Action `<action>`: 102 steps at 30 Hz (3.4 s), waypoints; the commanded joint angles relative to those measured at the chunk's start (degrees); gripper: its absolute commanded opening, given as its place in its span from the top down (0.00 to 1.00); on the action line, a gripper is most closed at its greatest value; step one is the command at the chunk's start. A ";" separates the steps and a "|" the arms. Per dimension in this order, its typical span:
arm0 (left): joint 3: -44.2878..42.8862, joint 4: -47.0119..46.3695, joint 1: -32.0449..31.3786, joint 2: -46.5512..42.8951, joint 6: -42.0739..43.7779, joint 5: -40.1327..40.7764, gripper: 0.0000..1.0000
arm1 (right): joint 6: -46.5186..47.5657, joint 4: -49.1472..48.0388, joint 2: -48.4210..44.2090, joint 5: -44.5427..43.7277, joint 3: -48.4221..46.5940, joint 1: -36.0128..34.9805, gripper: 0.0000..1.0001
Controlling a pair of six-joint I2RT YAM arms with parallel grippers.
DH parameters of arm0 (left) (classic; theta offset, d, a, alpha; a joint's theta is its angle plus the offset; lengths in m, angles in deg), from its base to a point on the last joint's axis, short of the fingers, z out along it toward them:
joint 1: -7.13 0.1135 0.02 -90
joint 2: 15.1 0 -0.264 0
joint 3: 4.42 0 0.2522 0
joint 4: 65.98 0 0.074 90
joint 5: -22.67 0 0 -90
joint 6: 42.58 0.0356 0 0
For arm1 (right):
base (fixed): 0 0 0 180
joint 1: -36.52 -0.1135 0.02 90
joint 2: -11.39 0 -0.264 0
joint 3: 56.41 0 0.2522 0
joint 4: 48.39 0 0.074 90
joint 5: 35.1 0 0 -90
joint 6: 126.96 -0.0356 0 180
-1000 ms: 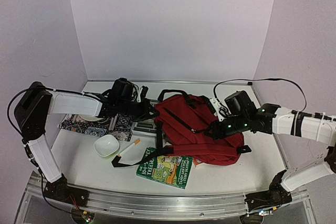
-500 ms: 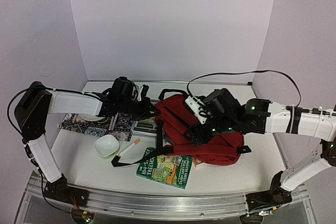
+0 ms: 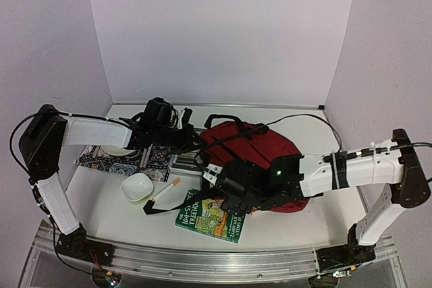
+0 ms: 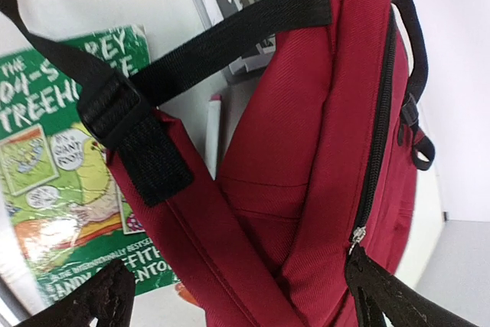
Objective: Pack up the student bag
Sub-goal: Pick up the book from the student bag, then turn over the student bag with the book.
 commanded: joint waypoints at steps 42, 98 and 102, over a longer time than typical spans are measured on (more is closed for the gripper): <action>-9.33 9.04 0.19 -16.68 18.30 18.55 0.16 | 6.21 7.34 -6.03 -8.18 -23.47 13.66 1.00; 5.12 14.33 0.26 -28.33 24.57 26.50 0.06 | -31.92 -8.45 0.69 26.29 -50.28 30.32 1.00; 4.95 14.33 0.16 -26.31 24.73 22.64 0.07 | -34.95 -13.09 -5.57 24.64 -34.81 31.14 1.00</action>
